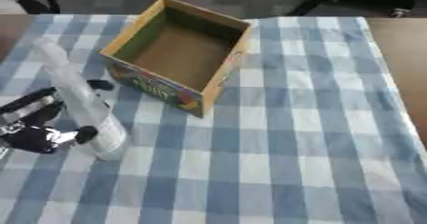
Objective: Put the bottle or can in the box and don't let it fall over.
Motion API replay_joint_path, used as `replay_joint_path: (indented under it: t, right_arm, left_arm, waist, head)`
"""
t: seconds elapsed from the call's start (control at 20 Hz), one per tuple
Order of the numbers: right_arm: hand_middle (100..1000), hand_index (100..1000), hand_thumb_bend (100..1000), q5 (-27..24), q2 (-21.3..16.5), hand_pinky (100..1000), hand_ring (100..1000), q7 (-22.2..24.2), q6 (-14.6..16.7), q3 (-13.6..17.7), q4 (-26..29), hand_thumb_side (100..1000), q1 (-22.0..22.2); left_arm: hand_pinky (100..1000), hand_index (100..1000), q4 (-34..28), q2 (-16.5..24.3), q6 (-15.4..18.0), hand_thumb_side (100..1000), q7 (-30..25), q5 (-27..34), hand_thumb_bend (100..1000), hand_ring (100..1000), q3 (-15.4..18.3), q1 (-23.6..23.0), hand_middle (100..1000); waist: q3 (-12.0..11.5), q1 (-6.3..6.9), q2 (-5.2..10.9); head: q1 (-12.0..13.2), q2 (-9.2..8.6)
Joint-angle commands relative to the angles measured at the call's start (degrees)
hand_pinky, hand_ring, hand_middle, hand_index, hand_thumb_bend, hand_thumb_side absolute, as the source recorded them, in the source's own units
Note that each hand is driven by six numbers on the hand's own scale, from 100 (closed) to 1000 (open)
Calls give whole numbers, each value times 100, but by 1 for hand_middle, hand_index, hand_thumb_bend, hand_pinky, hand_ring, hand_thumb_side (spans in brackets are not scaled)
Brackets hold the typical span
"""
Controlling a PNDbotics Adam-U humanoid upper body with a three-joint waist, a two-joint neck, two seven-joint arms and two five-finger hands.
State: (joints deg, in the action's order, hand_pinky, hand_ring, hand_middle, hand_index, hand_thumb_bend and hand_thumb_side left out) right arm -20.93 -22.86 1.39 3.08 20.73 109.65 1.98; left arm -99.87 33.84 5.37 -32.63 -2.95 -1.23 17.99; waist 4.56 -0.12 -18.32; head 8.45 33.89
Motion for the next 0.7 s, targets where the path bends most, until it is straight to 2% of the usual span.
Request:
replay_joint_path:
  t: [0.05, 0.5, 0.7]
  right_arm:
    - [1000, 1000, 100, 29, -90, 844, 990, 3, -12, 22, 34, 710, -29]
    - [1000, 1000, 100, 25, -85, 844, 990, 12, -22, 18, 33, 711, -41]
    - [1000, 1000, 100, 25, -82, 844, 989, 17, -23, 15, 32, 711, -41]
  left_arm:
    - [1000, 972, -29, 78, 5, 525, -79, 16, 401, 796, 15, 18, 925]
    - [1000, 954, 81, 48, 34, 521, -270, -25, 404, 795, -54, 26, 919]
    - [1000, 920, 130, 35, 35, 503, -313, -53, 387, 789, -75, 34, 911]
  waist:
    - [3, -9, 79]
    - [-14, -13, 70]
    - [-8, -15, 68]
  head:
    - [6, -69]
    - [4, -74]
    - [5, -79]
